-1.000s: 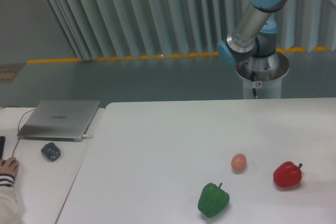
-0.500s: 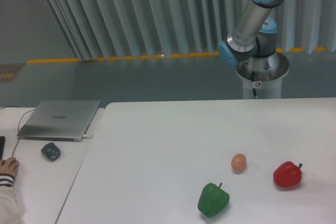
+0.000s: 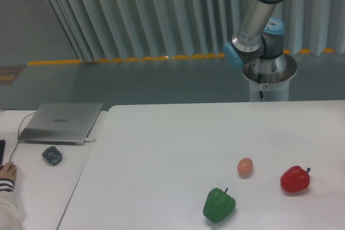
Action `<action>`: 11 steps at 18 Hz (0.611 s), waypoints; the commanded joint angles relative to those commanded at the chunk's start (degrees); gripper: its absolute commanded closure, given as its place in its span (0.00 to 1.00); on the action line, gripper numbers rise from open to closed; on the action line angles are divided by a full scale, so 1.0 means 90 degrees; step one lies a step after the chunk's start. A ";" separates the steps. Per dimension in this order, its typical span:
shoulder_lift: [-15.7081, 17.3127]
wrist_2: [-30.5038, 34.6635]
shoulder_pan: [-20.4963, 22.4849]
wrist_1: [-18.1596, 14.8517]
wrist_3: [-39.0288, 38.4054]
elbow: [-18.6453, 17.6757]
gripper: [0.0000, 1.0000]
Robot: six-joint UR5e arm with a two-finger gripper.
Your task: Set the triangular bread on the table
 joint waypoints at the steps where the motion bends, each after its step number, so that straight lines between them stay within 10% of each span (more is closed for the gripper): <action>1: 0.0029 -0.0020 -0.0167 0.0049 -0.0254 -0.0049 0.84; 5: 0.0010 0.0067 -0.0773 0.1275 -0.1856 -0.0331 0.84; 11: -0.0155 0.2260 -0.1505 0.1826 -0.2035 -0.0440 0.84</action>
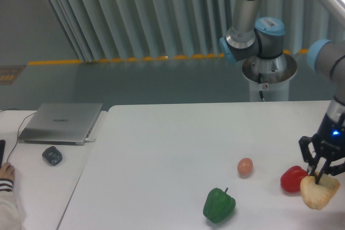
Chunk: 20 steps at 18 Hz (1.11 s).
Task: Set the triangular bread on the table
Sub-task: 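Lower the triangular bread onto the table and open the gripper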
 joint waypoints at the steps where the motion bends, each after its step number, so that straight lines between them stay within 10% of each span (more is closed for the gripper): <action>1: -0.0020 0.0363 -0.0079 0.0010 0.0039 0.0000 0.84; 13: -0.0303 0.1353 -0.0343 0.0303 -0.0068 -0.0039 0.77; 15: -0.0323 0.1362 -0.0333 0.0342 -0.0058 -0.0020 0.58; 17: -0.0323 0.1372 -0.0314 0.0420 -0.0019 -0.0029 0.00; 20: -0.0323 0.1450 -0.0304 0.0469 -0.0009 -0.0049 0.00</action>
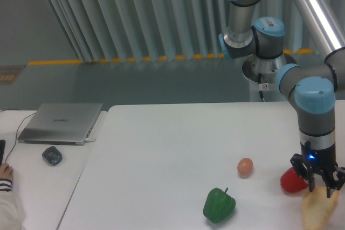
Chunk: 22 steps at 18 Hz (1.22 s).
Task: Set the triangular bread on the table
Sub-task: 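Lower the triangular bread onto the table and open the gripper, then lift the open gripper up and away from the bread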
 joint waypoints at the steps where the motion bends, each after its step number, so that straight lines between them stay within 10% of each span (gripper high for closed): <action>1: 0.0000 0.0000 0.0000 0.0000 0.0000 0.0000 0.00; 11: 0.0088 0.0186 0.0195 -0.0010 0.1541 -0.0010 0.00; 22: 0.0303 0.0362 0.0829 -0.0107 0.5504 -0.0185 0.00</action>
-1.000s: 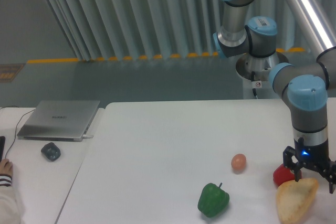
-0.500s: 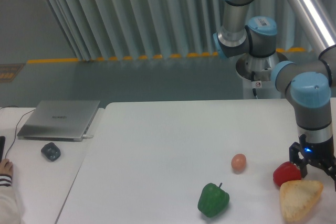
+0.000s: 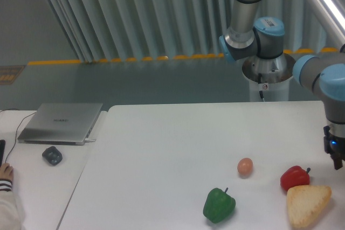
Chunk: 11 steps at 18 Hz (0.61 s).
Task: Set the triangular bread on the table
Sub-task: 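Lift the open gripper up and away from the bread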
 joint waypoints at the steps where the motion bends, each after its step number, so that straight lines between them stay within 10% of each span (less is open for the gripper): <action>1: 0.0039 -0.0039 0.0078 -0.0020 0.0439 -0.0020 0.00; 11: 0.0195 -0.1014 0.0976 -0.0224 0.3538 -0.0283 0.00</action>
